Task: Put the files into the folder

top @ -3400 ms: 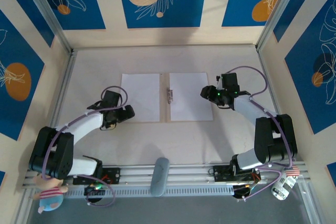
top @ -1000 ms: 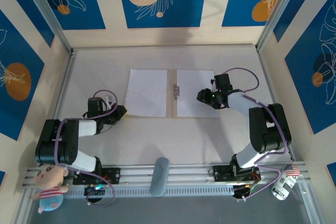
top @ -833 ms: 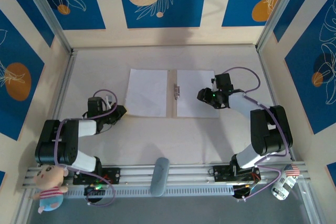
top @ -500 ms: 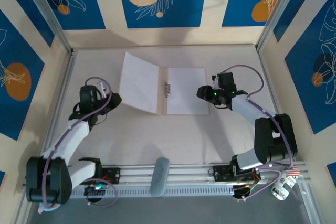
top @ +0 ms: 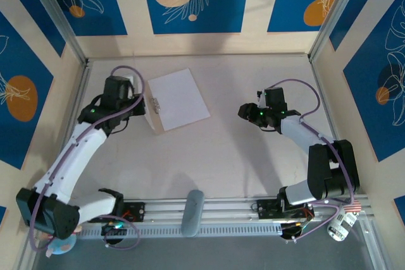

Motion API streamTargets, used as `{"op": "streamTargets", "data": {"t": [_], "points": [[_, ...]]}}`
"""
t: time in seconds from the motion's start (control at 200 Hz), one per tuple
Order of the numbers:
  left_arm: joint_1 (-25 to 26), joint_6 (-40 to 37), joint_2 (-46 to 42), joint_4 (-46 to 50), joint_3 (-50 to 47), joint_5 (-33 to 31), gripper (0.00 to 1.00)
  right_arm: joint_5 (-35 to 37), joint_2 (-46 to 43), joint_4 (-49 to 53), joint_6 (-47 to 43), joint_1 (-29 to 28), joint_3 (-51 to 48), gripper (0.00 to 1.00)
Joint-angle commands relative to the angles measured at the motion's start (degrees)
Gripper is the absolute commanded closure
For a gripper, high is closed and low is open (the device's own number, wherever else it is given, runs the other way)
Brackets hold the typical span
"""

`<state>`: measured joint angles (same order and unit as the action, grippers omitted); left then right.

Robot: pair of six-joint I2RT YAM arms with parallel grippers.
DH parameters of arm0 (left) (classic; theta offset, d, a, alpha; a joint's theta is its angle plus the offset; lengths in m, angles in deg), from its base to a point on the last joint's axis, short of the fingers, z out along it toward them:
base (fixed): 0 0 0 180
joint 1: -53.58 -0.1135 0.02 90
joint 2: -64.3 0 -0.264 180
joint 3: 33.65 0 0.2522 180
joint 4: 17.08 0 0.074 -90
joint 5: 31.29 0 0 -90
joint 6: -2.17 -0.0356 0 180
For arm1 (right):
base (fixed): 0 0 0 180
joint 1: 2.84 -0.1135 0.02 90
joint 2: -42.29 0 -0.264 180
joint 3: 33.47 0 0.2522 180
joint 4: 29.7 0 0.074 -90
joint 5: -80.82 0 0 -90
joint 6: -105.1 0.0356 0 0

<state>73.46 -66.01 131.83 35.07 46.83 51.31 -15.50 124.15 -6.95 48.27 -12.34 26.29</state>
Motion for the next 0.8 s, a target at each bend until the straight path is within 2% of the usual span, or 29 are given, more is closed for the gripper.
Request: {"op": "streamTargets", "data": {"t": [0.0, 0.305, 0.49, 0.795], "points": [[4.8, -3.3, 3.7, 8.4, 6.0, -9.0, 1.00, -1.8, -1.4, -0.2, 0.6, 0.4, -0.9, 0.49], [17.1, -2.2, 14.9, 12.9, 15.1, -18.7, 1.00, -1.5, -1.5, 0.2, 0.6, 1.0, -0.9, 0.49], [24.7, -0.3, 24.8, 17.1, 22.3, -23.9, 1.00, -1.1, -0.8, 1.2, 0.3, 1.0, -0.4, 0.49], [32.6, -0.3, 40.2, 23.8, 35.5, -27.8, 1.00, -0.6, -1.0, 1.6, 0.6, 1.8, -0.6, 0.49]]}}
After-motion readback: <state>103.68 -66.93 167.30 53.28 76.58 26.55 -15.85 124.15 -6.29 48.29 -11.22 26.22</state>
